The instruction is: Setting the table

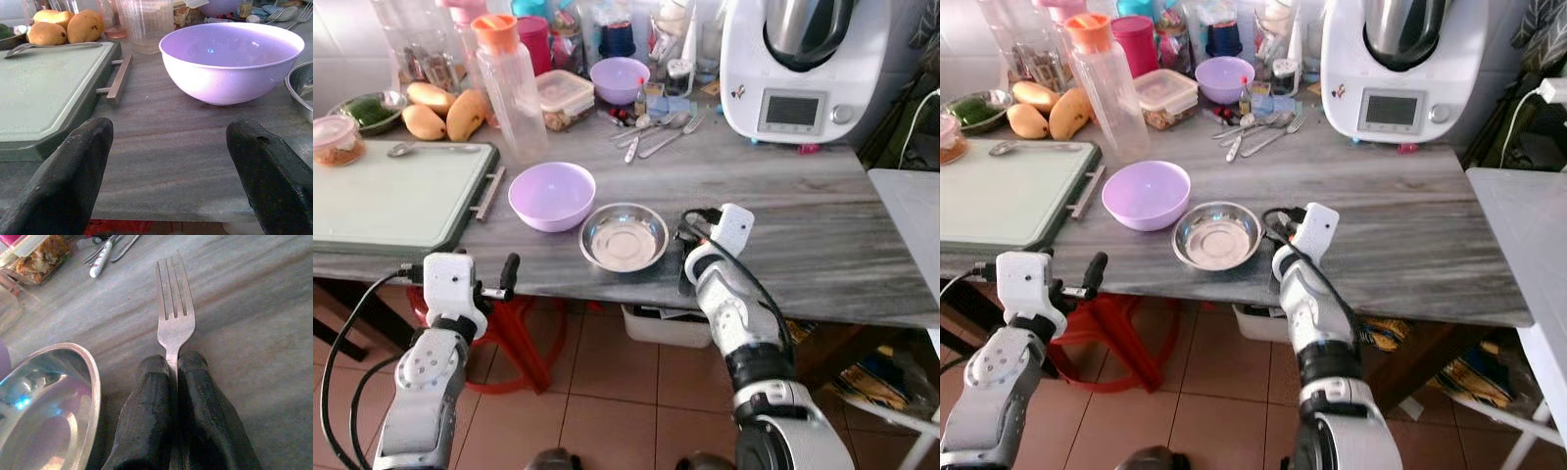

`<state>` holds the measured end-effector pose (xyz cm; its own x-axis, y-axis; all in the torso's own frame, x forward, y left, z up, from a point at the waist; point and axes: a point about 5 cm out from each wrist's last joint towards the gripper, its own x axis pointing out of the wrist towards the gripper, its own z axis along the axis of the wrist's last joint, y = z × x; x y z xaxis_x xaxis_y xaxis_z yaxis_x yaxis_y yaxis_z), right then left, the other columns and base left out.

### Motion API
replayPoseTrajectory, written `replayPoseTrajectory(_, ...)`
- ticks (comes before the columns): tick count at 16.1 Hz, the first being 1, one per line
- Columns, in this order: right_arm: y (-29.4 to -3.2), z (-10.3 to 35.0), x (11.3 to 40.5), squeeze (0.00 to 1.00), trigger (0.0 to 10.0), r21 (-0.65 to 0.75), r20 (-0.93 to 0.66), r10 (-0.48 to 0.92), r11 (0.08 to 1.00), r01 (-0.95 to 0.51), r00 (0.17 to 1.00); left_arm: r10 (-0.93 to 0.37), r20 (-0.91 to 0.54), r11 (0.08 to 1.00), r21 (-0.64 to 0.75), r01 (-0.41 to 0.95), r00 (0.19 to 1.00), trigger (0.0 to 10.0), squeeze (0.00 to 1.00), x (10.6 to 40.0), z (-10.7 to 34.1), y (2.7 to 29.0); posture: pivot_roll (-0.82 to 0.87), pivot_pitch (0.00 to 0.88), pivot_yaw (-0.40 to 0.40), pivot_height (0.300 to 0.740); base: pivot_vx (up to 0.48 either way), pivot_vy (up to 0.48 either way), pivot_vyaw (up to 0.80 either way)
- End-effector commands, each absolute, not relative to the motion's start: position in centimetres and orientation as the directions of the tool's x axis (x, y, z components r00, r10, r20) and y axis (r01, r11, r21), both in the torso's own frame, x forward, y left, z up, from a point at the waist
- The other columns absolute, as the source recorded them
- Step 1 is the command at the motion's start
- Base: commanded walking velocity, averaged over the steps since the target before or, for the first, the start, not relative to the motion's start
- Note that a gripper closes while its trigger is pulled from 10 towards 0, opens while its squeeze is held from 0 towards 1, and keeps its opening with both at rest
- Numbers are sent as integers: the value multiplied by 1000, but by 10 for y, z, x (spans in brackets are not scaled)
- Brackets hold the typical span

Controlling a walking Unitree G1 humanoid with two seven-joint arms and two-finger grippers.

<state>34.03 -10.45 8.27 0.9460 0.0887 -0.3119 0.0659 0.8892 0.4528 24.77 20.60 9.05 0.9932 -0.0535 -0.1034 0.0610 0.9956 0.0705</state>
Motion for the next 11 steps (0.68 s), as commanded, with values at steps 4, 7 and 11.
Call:
replayPoseTrajectory(4, -98, 72, 341, 0, 10000, 394, -402, 111, 917, 62, 909, -68, -103, 995, 70, 76, 992, 10000, 0, 249, 93, 202, 55, 4, 52, 740, 0, 0, 0)
replayPoseTrajectory(7, -106, 69, 342, 0, 10000, 353, -437, 105, 934, 63, 893, -71, -110, 994, 70, 79, 991, 10000, 0, 250, 93, 201, 52, 5, 53, 740, 0, 0, 0)
replayPoseTrajectory(11, -117, 67, 342, 0, 10000, 316, -459, 97, 947, 60, 883, -73, -117, 994, 70, 81, 990, 10000, 0, 250, 92, 200, 47, 4, 53, 740, 0, 0, 0)
